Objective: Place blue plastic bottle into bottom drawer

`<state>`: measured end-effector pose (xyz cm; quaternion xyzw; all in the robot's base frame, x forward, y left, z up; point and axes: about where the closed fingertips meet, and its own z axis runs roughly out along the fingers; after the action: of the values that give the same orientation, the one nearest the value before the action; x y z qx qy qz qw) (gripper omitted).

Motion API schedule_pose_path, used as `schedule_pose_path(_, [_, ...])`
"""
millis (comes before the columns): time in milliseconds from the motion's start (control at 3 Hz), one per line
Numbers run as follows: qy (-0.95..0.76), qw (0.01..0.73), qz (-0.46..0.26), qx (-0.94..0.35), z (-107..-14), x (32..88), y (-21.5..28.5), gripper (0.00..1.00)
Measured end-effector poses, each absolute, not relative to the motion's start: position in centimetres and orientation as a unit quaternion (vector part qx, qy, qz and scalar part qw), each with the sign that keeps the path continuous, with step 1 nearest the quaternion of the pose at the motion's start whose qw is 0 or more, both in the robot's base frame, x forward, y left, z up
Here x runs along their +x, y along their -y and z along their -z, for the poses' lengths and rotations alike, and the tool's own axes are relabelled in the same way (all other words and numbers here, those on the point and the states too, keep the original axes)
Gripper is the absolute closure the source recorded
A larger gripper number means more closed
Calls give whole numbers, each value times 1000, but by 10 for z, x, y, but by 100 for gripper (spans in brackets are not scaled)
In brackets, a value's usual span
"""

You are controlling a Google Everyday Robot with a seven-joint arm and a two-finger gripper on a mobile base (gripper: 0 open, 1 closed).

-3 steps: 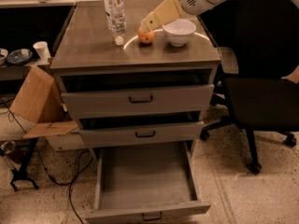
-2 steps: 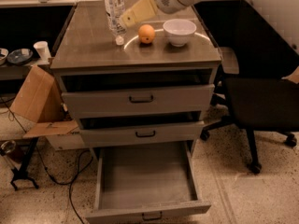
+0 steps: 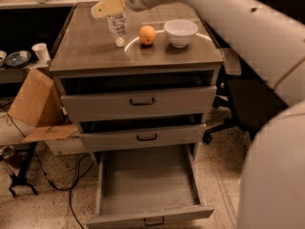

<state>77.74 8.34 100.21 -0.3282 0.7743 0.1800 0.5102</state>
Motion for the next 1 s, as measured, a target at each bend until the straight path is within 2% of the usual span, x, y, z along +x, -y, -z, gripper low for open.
schedule_pose_path(667, [-778, 517, -187, -304, -987, 803, -131, 0])
schedule_pose_path(1000, [-791, 517, -159, -284, -984, 812, -142, 0])
